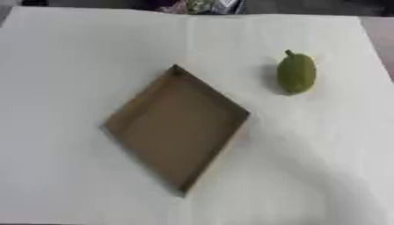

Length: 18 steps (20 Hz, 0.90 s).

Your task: Pick up objects on the table and place them in the box.

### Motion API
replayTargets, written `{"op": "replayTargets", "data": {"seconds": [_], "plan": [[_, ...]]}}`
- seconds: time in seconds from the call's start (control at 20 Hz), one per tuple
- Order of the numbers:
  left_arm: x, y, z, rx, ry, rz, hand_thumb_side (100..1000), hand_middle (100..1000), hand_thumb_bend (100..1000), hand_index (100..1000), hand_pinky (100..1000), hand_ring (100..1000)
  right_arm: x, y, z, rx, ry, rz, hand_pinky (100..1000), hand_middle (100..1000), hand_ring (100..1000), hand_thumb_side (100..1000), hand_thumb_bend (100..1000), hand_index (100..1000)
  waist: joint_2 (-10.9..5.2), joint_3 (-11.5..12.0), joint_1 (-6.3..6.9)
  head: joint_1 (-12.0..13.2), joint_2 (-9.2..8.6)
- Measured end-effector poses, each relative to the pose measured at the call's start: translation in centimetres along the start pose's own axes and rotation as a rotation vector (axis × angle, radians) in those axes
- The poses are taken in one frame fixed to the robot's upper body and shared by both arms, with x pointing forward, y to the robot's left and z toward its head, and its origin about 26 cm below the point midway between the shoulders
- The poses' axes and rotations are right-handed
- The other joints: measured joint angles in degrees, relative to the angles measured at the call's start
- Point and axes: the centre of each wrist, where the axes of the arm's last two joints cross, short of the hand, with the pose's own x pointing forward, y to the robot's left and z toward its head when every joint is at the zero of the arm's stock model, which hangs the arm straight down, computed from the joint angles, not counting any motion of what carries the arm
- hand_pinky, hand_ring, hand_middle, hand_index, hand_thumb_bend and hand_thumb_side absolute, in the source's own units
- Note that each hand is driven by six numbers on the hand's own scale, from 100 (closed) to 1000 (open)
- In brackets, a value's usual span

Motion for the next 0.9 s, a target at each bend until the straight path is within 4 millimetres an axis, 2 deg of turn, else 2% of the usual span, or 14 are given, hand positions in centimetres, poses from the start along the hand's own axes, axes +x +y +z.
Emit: {"op": "replayTargets", "data": {"seconds": [0.25,0.45,0.7,0.9], "plan": [[0.0,-0.1,0.0,-0.011,0.002,0.003,607,648,100,818,691,700,-1.4,1.5,-0.3,0.182,-0.012,0.058,848,887,844,602,100,937,0.00,0.41,-0.24,-0.37,0.00],[0.0,-0.1,0.1,-0.013,0.003,0.004,608,648,100,817,691,700,-1.7,3.0,-1.2,0.310,-0.024,0.057,854,889,853,626,100,941,-0.01,0.10,-0.09,-0.41,0.00],[0.0,-0.1,0.1,-0.015,0.006,0.004,612,648,100,818,691,700,-1.9,4.0,-2.0,0.427,-0.042,0.065,860,896,870,641,100,946,-0.01,0.05,-0.03,-0.41,-0.01],[0.0,0.0,0.2,-0.018,0.009,0.002,613,648,100,817,691,700,-1.6,4.1,-3.2,0.485,-0.073,0.075,859,897,874,587,100,946,-0.02,0.02,-0.03,-0.38,-0.01]]}}
